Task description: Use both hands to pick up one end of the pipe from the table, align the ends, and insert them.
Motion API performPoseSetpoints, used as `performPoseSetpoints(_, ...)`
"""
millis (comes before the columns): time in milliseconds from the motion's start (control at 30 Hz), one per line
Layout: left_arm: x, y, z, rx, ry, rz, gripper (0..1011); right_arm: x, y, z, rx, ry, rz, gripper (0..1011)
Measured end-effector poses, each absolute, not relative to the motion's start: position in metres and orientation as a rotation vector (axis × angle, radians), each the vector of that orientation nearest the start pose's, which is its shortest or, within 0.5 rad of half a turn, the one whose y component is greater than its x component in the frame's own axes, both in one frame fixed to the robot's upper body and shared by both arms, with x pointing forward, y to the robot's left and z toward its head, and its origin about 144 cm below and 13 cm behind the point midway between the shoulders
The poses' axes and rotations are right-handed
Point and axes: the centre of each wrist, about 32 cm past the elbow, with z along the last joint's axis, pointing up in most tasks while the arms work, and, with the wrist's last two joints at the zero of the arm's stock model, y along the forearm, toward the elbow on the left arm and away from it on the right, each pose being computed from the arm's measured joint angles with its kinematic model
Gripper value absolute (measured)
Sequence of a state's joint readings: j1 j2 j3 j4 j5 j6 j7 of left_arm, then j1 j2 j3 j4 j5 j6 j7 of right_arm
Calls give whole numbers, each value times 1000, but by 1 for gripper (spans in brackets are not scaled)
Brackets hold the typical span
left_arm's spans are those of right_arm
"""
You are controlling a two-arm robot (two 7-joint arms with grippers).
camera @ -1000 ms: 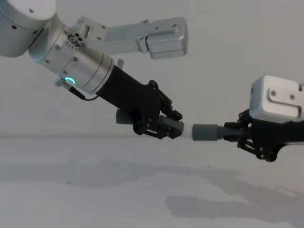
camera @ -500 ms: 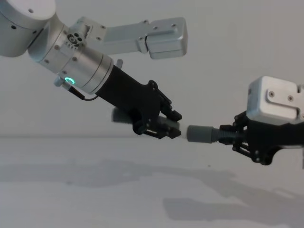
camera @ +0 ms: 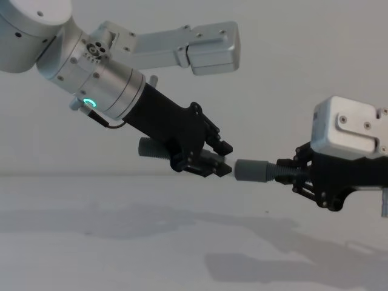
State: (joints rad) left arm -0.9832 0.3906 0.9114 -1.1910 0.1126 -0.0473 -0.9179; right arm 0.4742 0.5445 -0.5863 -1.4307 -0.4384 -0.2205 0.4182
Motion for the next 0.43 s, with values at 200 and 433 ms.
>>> performPoseSetpoints(200,630,164,1332,750,-724,114,343,547,-250,1221,-657,-954,-548,149)
performPoseSetpoints(433,630,164,1332,750,-724,114,343,547,-250,1221,-655,-954,-549,149)
